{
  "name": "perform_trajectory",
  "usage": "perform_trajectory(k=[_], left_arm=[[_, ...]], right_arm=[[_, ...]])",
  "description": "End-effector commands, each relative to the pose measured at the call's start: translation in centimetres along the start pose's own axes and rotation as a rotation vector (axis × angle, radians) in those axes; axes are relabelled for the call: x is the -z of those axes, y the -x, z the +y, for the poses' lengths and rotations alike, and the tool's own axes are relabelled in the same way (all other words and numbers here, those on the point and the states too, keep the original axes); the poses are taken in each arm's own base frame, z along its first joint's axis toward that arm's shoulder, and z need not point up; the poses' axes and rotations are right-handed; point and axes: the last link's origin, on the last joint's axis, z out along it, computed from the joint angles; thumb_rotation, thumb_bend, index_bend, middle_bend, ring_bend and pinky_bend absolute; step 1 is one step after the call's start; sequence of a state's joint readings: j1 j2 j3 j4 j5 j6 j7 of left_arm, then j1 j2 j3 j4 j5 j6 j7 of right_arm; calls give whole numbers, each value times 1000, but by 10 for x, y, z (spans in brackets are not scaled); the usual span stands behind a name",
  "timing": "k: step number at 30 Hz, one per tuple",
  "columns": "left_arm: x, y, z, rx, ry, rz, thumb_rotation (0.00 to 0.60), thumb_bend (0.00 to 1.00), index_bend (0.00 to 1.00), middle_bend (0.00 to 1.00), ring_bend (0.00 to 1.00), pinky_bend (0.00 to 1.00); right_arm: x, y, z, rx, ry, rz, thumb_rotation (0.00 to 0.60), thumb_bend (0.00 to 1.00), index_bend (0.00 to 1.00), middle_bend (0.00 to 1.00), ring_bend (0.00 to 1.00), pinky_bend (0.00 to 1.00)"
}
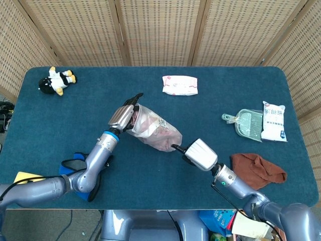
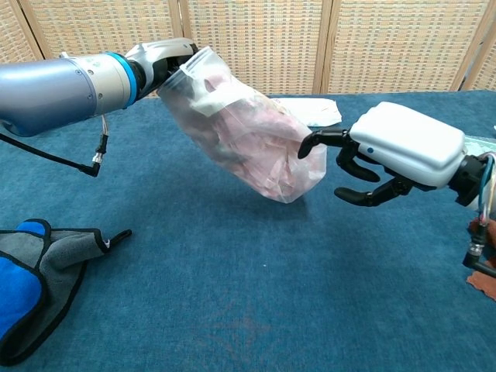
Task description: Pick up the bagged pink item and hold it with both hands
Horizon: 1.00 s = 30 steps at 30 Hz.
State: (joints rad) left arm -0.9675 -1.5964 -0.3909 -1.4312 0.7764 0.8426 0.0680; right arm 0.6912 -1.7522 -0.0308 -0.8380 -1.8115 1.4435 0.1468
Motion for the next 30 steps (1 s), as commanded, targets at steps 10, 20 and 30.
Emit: perform_trajectory(k=[10,20,30], left_arm=[[-1,1,2,6,-2,-7,600,540,732,0,0,0],[0,-2,2,6,0,-5,600,539,732,0,0,0],[1,-2,3,9,4,-10,600,541,732,0,0,0]], right_arm=[[-12,4,-5,-1,12,-11,600,471,284,864,961,1000],[-17,7,-6,21,9,-23,600,489,305,869,961,1000],[-21,8,-4,44,11,-26,600,489,370,876,961,1000]])
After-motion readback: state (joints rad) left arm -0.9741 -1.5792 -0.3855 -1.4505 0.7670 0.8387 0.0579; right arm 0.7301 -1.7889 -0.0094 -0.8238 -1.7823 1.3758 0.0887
